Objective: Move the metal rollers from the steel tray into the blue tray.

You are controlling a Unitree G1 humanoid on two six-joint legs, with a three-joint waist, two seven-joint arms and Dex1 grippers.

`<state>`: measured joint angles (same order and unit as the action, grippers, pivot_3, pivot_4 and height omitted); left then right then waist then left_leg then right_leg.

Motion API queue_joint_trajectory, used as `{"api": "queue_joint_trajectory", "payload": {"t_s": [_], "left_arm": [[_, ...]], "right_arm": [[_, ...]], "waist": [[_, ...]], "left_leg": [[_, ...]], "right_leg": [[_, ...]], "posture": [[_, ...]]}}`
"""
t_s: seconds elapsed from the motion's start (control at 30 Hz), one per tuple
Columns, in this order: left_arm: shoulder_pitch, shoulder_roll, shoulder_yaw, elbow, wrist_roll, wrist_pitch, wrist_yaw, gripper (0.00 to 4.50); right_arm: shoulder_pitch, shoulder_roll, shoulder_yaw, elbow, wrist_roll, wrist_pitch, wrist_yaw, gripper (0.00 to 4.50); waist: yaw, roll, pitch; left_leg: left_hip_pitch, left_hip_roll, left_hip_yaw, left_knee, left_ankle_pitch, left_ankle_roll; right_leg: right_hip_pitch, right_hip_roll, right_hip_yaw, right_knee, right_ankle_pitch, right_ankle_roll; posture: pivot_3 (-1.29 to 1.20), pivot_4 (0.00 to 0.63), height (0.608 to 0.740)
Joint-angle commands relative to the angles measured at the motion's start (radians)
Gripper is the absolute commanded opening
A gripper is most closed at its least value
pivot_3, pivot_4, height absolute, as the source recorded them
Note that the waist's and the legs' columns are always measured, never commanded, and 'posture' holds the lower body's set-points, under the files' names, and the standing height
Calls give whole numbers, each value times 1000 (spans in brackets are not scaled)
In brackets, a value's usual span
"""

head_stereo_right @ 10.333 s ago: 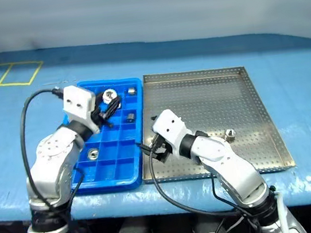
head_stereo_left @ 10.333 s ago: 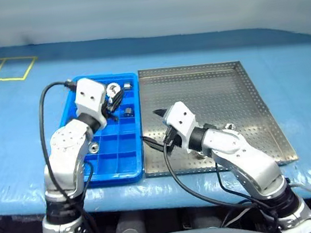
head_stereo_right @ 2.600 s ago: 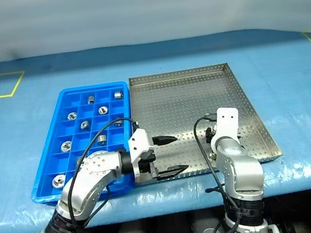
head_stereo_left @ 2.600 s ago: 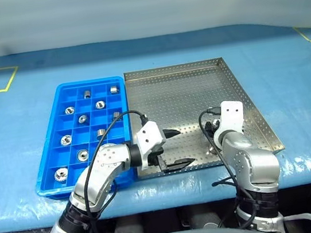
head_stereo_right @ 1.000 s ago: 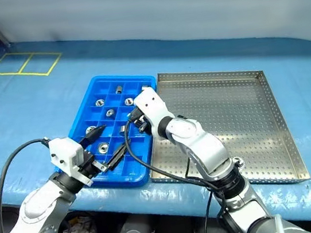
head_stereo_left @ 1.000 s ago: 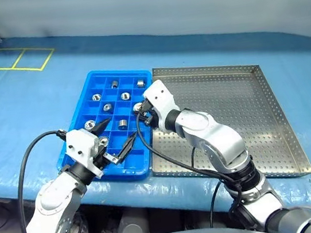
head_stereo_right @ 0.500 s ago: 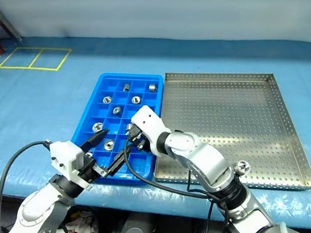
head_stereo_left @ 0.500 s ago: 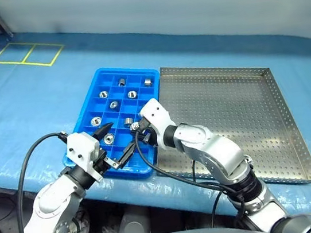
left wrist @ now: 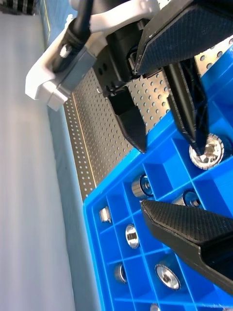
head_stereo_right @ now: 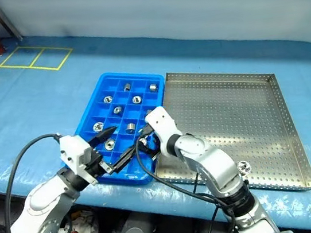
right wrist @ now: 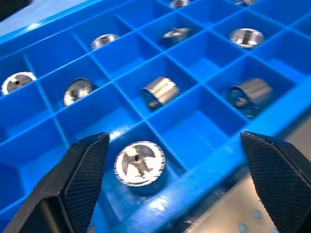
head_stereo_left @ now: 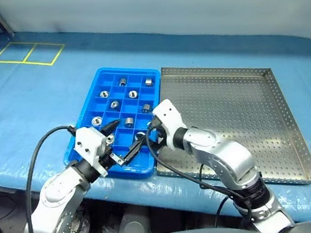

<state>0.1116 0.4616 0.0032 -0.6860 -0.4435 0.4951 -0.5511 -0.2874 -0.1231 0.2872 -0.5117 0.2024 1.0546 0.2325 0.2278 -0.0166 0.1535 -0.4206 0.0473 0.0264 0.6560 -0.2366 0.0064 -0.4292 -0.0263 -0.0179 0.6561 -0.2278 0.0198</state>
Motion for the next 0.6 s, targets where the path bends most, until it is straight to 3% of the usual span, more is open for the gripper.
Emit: {"api": "queue_joint_trajectory", "payload": {"t_s": [0.03, 0.3, 0.6], "left_arm": [[-45, 6, -31, 19, -14, -2, -30, 4500], [-175, -4, -156, 143, 2, -17, -122, 4500], [-275, -20, -254, 243, 18, -37, -203, 4500]], "right_arm": [[27, -15, -93, -128, -4, 33, -42, 4427], [166, -67, -276, -349, -18, 198, -122, 4427], [261, 24, -357, -421, -51, 351, -209, 4427]], "waist": [[-19, 0, 0], [-126, 0, 0], [-227, 1, 0]], "left_leg": [[-1, 0, 0, 0, 0, 0], [-2, -1, -1, 0, 0, 0], [4, 0, -2, 0, 0, 0]], "right_leg": [[0, 0, 0, 0, 0, 0], [0, 0, 0, -2, 1, 1], [1, 1, 5, 4, 0, 1]], "posture": [[262, 150, 740], [71, 150, 740], [-14, 150, 740]]}}
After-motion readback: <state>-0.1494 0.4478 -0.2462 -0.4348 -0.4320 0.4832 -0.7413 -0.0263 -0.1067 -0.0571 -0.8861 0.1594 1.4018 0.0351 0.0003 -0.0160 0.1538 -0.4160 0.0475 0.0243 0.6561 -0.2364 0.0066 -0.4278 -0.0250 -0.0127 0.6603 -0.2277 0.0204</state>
